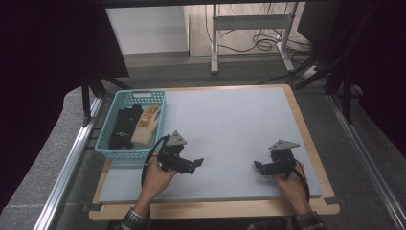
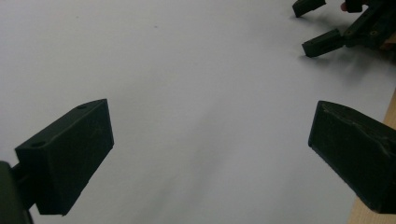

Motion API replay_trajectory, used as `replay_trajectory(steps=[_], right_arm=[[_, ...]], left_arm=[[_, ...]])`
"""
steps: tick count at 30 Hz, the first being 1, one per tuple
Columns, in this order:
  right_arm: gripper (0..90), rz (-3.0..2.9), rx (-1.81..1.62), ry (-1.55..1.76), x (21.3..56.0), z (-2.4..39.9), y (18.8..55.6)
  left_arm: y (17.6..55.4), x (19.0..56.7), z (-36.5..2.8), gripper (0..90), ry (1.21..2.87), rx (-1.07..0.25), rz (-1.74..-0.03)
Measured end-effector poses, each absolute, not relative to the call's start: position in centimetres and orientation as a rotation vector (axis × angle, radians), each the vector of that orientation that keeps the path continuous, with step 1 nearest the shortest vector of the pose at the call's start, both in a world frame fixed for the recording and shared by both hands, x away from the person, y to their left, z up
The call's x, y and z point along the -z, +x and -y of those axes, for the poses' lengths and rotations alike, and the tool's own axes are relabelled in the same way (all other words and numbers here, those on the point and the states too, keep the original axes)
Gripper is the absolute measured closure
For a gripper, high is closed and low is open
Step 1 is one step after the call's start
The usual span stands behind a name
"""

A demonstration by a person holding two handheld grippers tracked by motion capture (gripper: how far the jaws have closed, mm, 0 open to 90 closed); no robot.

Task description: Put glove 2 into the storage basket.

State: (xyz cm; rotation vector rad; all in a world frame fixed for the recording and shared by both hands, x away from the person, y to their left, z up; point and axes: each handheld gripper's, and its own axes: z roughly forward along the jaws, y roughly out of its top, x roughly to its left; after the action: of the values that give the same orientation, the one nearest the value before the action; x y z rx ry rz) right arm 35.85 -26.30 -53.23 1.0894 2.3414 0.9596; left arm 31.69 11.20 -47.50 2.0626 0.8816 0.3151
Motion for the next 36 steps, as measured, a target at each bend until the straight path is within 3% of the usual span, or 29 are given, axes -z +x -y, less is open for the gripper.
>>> replay_trajectory(steps=[36], right_arm=[[8.0, -2.341, -0.96, 1.089, 53.2, 26.3, 35.8]], left_arm=[[31.3, 54.2, -8.6, 0.0, 2.161, -0.279, -0.878]])
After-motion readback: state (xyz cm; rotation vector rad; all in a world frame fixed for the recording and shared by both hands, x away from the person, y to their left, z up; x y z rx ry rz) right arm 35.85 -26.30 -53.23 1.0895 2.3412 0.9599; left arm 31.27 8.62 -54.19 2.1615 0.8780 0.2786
